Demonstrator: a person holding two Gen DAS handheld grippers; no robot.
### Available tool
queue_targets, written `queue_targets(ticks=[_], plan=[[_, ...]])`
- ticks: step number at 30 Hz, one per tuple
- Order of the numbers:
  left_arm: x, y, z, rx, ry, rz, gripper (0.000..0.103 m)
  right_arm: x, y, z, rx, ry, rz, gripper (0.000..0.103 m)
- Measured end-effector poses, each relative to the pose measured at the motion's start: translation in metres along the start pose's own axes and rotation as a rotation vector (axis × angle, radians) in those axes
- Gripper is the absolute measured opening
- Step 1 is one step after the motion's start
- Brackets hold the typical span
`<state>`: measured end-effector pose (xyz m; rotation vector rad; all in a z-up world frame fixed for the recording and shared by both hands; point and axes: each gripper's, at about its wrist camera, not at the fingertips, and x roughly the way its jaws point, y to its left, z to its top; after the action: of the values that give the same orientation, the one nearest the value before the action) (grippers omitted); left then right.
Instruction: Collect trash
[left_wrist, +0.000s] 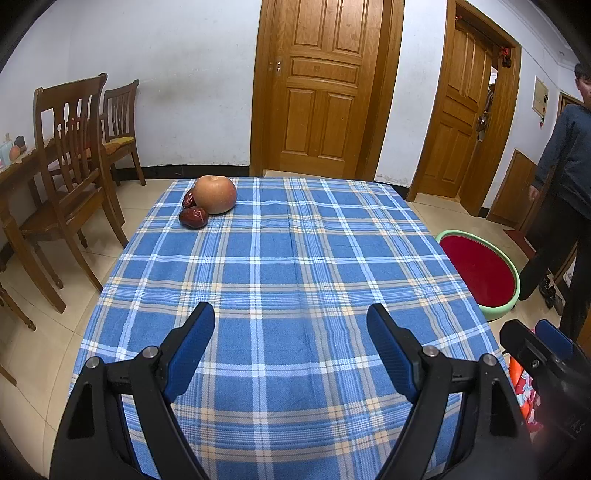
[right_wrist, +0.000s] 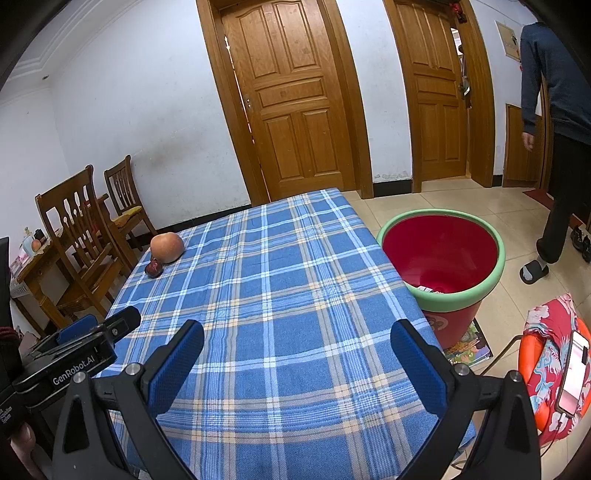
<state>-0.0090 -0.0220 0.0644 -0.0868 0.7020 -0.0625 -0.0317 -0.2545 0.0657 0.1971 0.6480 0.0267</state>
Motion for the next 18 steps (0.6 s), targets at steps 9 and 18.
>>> queue_targets(ticks=[9, 18], plan=[[-0.0002, 0.0000, 0.0004, 0.000, 0.001, 0.000, 0.084, 0.0000, -0.0001, -0.0001, 0.000, 0.001, 0.000, 0.103], [-0.0005, 0.0006, 0.0010, 0.001, 0.000, 0.000, 0.084, 0.0003, -0.0003, 0.0004, 0.000, -0.001, 0.000, 0.103]])
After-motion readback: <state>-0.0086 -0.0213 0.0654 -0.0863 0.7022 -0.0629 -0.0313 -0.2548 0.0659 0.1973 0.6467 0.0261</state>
